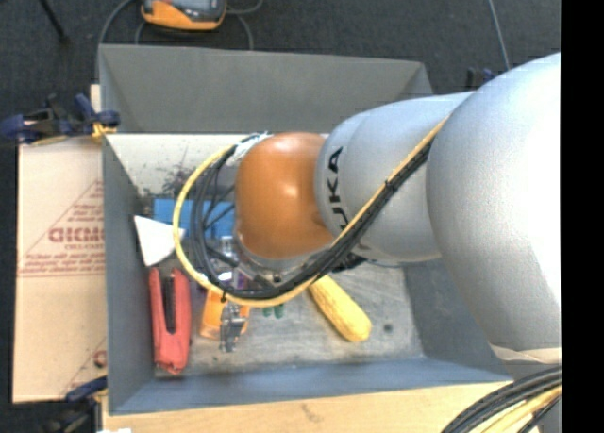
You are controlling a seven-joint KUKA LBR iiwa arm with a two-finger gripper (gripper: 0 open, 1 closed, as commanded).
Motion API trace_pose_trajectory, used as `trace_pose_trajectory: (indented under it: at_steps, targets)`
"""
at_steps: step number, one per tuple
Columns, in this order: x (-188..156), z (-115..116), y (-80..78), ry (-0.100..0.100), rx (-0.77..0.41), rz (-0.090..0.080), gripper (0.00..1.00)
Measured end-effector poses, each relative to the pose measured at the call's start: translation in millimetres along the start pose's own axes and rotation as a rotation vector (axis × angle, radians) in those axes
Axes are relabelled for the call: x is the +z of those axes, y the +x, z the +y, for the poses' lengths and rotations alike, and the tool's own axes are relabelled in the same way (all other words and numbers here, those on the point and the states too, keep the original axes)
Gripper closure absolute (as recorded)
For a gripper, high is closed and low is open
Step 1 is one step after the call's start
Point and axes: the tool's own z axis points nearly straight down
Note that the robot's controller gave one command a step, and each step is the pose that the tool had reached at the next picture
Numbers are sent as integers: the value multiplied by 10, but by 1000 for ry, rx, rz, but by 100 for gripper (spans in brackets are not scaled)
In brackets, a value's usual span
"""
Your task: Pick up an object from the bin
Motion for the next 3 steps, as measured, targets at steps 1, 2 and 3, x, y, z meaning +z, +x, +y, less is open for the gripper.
trace_pose_trajectory:
  at_steps: [1,2,3]
  targets:
    - [-33,-7,-18,-1,4,-6,0]
    - [99,16,-93,0,-119,-11,0]
    - [143,13,-112,-3,-229,-16,100]
